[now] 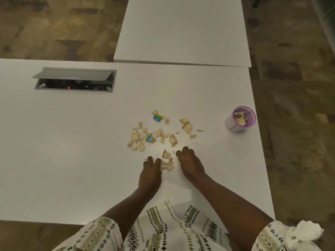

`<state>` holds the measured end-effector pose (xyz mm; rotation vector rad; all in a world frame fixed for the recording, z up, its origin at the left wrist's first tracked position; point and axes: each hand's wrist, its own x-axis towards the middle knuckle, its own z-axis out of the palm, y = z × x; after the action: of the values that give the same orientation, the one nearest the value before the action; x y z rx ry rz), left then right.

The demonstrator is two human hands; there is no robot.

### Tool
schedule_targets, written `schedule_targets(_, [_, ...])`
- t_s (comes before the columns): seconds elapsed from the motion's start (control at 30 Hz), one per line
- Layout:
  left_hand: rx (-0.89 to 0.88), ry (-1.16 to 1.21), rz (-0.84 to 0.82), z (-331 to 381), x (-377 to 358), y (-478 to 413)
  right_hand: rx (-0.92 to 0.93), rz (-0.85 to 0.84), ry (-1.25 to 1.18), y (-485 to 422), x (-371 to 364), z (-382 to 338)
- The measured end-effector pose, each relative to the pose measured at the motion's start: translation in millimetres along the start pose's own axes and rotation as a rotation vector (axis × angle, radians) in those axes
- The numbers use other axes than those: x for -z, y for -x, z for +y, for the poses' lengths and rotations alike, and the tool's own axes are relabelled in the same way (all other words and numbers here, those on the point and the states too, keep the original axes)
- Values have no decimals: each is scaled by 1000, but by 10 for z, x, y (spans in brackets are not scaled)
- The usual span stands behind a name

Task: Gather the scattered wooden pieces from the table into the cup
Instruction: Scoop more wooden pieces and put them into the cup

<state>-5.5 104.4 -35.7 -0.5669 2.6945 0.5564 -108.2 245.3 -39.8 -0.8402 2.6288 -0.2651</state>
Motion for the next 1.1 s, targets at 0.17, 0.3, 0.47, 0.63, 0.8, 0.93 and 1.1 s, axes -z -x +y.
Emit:
schedule_targets(0.17, [-6,45,31,5,41,-79,-314,81,-468,-59,136,122])
schedule_targets(0.3, [39,117,81,-18,35,-172,-640,123,-942,-123,316,149])
schedule_targets(0.47, [341,426,91,33,128,-348,-852,66,-1567,-141,366,316])
schedule_targets(0.63, [704,876,42,154,246,-535,-949,-15,-1899,-145,457,457])
schedule_targets(0.8, [785,1168,-69,461,473,-703,-997,-74,-1997,-117,547,567])
schedule_targets(0.93, [766,1331,-166,771,631,-758,-983,-112,-2061,-113,614,676])
schedule_targets(1.1, [672,1403,-272,1134,759,-814,-954,-106,-2086,-120,709,808])
